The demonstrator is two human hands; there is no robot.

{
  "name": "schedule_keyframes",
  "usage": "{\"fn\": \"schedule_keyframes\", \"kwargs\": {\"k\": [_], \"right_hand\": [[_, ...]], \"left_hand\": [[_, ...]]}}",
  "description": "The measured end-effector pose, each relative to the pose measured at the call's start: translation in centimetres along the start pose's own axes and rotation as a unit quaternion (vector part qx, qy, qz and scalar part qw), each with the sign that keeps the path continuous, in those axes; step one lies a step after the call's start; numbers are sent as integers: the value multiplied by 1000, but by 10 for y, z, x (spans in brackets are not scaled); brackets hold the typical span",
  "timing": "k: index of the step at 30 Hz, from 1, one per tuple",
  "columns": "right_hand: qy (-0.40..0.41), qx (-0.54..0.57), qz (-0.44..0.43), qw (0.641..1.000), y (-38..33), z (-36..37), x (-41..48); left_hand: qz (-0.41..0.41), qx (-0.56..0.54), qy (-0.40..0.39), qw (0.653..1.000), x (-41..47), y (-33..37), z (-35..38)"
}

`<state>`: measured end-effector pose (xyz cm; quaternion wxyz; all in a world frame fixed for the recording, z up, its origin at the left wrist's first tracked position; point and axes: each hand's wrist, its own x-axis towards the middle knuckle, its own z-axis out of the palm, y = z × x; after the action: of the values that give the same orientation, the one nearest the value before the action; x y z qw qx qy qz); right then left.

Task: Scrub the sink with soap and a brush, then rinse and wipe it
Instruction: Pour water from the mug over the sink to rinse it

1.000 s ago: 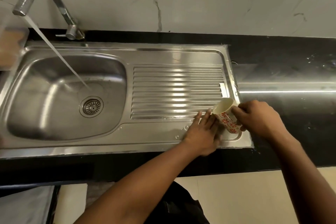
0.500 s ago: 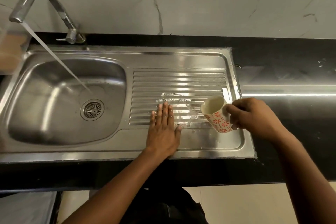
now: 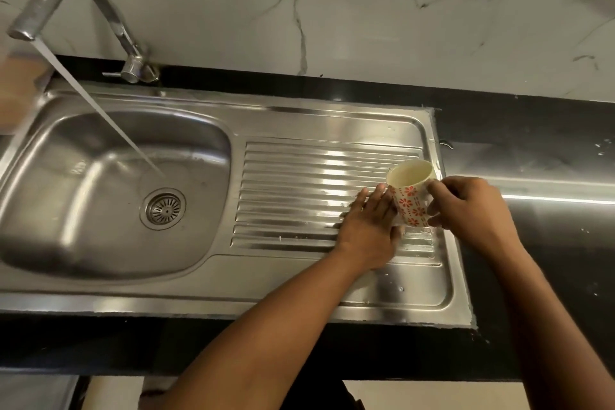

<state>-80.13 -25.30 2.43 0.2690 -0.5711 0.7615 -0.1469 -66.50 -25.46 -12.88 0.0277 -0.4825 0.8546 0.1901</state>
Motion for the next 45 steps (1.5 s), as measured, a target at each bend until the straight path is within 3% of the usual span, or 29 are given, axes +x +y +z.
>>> {"fn": "schedule_keyframes", "kwargs": {"k": [6, 15, 18, 21, 24, 26, 28, 32, 39, 45], "right_hand": [[-33, 2, -6, 999, -10, 11, 0], [-22, 51, -25, 998, -14, 22, -3], [-4, 57, -27, 998, -12, 22, -3], [7, 67, -18, 998, -8, 23, -3], [27, 90, -8, 996, -6, 22, -3], [43, 98, -1, 994, -5, 21, -5], [58, 93, 7, 994, -7, 22, -4], [60, 90, 19, 994, -12, 25, 0], [20, 100, 4, 995, -38, 41, 4], [-16, 91, -41, 995, -84, 59, 1]], "left_hand": [[-91, -56, 65, 992, -33, -49, 0], [-300, -14, 94, 949, -109, -165, -14], [-261, -30, 111, 958, -75, -150, -28], [-142, -35, 103, 984, -6, -115, -39], [-30, -23, 41, 998, 58, -80, -48], [1, -8, 2, 1000, 86, -67, -52], [-11, 2, -10, 1000, 101, -64, -53], [-73, -13, 47, 996, 93, -83, -45], [-205, -26, 107, 972, 22, -184, -51], [-277, -30, 109, 954, -56, -251, -55]]}}
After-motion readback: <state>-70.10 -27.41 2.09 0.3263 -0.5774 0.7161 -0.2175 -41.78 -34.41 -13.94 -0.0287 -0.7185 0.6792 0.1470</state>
